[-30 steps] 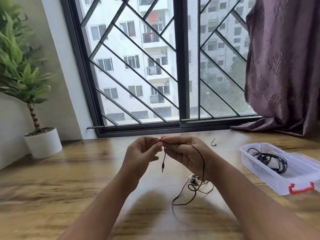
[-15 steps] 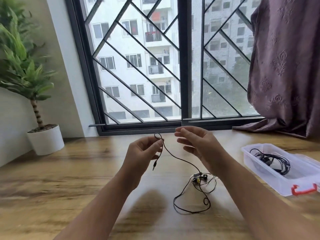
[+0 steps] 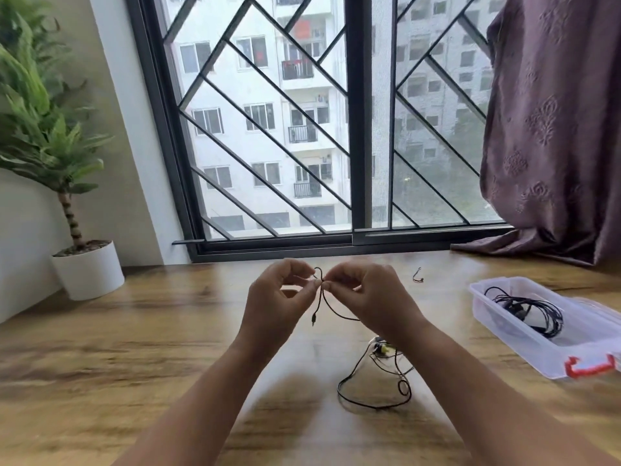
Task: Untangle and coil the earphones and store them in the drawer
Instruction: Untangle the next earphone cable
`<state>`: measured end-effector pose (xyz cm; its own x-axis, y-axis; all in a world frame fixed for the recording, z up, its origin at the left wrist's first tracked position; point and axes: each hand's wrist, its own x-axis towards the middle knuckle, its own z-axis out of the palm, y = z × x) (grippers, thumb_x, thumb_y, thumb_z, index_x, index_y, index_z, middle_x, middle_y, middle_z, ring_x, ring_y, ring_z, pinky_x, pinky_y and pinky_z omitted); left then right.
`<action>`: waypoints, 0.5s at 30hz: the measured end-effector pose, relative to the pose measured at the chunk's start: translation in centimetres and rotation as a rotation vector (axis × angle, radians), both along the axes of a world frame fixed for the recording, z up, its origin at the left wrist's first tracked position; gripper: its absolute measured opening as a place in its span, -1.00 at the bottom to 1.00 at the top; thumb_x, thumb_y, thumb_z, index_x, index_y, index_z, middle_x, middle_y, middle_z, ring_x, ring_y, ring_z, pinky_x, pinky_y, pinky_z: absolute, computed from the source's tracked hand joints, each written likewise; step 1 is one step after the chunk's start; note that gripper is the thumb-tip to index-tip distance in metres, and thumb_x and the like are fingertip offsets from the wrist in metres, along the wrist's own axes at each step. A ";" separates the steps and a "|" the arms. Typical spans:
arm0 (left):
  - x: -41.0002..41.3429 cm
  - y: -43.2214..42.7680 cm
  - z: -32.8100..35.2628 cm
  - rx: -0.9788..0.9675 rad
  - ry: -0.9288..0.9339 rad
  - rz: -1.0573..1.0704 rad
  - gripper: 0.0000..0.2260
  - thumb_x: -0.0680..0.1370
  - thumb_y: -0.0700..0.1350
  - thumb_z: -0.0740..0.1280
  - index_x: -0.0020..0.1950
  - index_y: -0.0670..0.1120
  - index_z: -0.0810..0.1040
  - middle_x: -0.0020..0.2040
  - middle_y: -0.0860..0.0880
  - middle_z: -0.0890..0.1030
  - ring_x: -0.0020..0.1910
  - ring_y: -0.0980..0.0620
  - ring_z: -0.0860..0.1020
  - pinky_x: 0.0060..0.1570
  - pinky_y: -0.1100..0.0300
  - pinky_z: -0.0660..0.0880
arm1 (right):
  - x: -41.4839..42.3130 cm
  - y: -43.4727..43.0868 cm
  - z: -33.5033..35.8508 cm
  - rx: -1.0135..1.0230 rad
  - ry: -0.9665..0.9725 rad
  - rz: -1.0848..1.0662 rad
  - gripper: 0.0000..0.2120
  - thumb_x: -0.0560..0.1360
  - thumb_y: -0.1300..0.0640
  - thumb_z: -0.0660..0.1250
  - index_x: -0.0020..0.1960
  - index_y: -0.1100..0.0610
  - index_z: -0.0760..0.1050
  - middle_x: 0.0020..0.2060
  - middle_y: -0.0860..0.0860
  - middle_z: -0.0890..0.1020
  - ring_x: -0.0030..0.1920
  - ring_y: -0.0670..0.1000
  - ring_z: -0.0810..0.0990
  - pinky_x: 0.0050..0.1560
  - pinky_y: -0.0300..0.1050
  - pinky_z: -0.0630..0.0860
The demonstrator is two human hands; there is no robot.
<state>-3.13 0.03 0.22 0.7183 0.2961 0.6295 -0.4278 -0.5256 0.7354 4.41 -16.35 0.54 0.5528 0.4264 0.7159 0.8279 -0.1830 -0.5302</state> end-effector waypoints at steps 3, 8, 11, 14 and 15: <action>-0.1 -0.2 0.1 0.104 -0.021 0.049 -0.95 0.48 -0.23 0.49 -0.10 -0.10 0.70 -0.11 0.03 0.67 -0.15 0.11 0.65 -0.11 0.08 0.64 | -0.1 0.0 0.1 -0.069 -0.078 -0.061 -0.96 0.52 0.12 0.48 -0.11 0.03 0.70 -0.31 -0.23 0.64 -0.19 -0.16 0.62 -0.13 -0.27 0.53; -0.2 -0.5 0.1 0.129 0.019 0.069 -0.95 0.47 -0.21 0.46 -0.16 -0.08 0.70 -0.21 0.04 0.70 -0.22 0.12 0.65 -0.13 0.13 0.63 | -0.5 -0.2 0.3 -0.100 -0.117 -0.082 -0.98 0.51 0.13 0.49 -0.09 0.05 0.70 -0.24 -0.17 0.69 -0.15 -0.10 0.64 -0.08 -0.03 0.60; -0.1 -0.4 0.1 0.089 0.062 0.081 -0.94 0.44 -0.15 0.46 -0.23 -0.03 0.66 -0.29 0.06 0.68 -0.30 0.19 0.60 -0.23 0.29 0.54 | -0.7 -0.1 0.3 -0.062 -0.115 -0.056 -0.98 0.50 0.15 0.49 -0.11 0.08 0.70 -0.24 -0.14 0.70 -0.16 -0.10 0.65 -0.12 -0.04 0.61; 0.0 -0.5 0.0 -0.054 0.136 0.051 -0.94 0.40 -0.07 0.43 -0.22 -0.04 0.64 -0.32 0.04 0.65 -0.32 0.16 0.56 -0.24 0.22 0.54 | -0.9 0.2 0.2 0.005 -0.043 -0.020 -0.95 0.50 0.18 0.48 -0.12 0.07 0.71 -0.26 -0.12 0.71 -0.16 -0.10 0.68 -0.15 -0.12 0.64; 0.1 -0.5 -0.1 -0.126 0.158 0.035 -0.93 0.40 -0.08 0.42 -0.20 -0.06 0.65 -0.30 0.00 0.66 -0.29 0.11 0.58 -0.17 0.11 0.59 | -0.9 0.3 0.2 0.040 -0.002 -0.014 -0.93 0.50 0.19 0.47 -0.12 0.05 0.70 -0.26 -0.12 0.72 -0.16 -0.10 0.69 -0.15 -0.15 0.65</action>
<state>-3.01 -0.46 0.09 0.7932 0.3922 0.4660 -0.2849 -0.4373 0.8530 3.51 -16.02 0.71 0.5573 0.3892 0.7335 0.8263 -0.1735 -0.5358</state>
